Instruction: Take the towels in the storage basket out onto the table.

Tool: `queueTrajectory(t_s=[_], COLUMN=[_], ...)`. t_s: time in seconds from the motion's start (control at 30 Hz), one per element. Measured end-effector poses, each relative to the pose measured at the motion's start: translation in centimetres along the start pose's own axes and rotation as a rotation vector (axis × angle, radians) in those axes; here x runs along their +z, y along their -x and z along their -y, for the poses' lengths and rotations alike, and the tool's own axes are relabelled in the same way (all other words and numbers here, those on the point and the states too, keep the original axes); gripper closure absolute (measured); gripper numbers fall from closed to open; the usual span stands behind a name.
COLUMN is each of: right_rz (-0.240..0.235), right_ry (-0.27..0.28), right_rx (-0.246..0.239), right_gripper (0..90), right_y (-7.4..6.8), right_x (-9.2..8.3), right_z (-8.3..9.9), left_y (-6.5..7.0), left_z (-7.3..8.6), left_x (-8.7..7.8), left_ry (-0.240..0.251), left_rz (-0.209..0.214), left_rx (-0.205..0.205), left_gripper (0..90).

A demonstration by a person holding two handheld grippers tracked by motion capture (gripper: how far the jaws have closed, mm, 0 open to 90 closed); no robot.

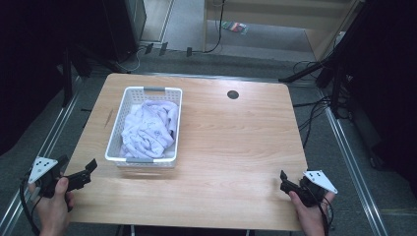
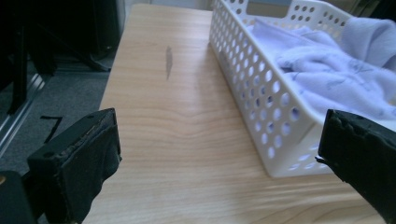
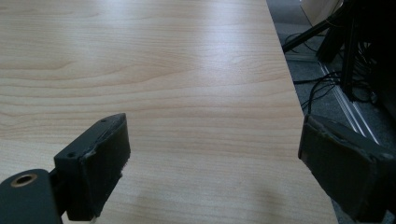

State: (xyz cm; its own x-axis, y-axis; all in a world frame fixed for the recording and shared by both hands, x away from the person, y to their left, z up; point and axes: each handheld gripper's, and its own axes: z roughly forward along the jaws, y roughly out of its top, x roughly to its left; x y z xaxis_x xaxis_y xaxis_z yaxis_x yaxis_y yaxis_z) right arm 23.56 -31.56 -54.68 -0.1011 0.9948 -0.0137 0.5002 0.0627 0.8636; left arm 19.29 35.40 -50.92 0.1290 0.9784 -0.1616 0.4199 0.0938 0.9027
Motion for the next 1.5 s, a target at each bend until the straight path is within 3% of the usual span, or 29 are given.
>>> queueTrajectory(t_s=[0.07,0.2,0.5,0.57,0.6,0.73,0.97,1.0,1.5], right_rz=[-0.002,-0.002,-0.004,-0.004,-0.008,-0.008,-0.009,-0.012,-0.016], right_ry=[-0.001,-0.003,-0.001,-0.001,-0.004,-0.004,-0.001,-0.002,-0.010], right_rx=[0.000,-0.002,0.000,0.000,-0.002,-0.002,0.000,0.000,-0.006], right_gripper=[9.1,9.1,9.1,9.1,9.1,9.2,9.2,9.2,9.8], right_y=[0.0,0.0,0.0,0.0,0.0,0.0,0.0,0.0,0.0], right_x=[0.0,0.0,0.0,0.0,0.0,0.0,0.0,0.0,0.1], right_z=[0.0,0.0,0.0,0.0,0.0,0.0,0.0,0.0,0.0], left_y=[0.8,2.1,4.1,4.6,5.1,5.6,6.7,7.0,8.8], left_z=[-0.8,-2.0,-4.2,-5.0,-5.7,-6.7,-8.2,-8.6,-10.9], left_x=[0.1,0.5,2.2,2.5,3.0,3.7,5.2,5.6,8.6], left_ry=[-0.009,-0.035,-0.128,-0.142,-0.176,-0.227,-0.299,-0.326,-0.418], left_rz=[0.005,0.057,0.071,0.091,0.107,0.143,0.131,0.129,0.127], left_rx=[0.022,0.048,0.102,0.114,0.109,0.084,0.125,0.141,0.204], left_gripper=[0.0,0.0,0.0,0.0,0.0,0.0,0.0,0.0,0.0])
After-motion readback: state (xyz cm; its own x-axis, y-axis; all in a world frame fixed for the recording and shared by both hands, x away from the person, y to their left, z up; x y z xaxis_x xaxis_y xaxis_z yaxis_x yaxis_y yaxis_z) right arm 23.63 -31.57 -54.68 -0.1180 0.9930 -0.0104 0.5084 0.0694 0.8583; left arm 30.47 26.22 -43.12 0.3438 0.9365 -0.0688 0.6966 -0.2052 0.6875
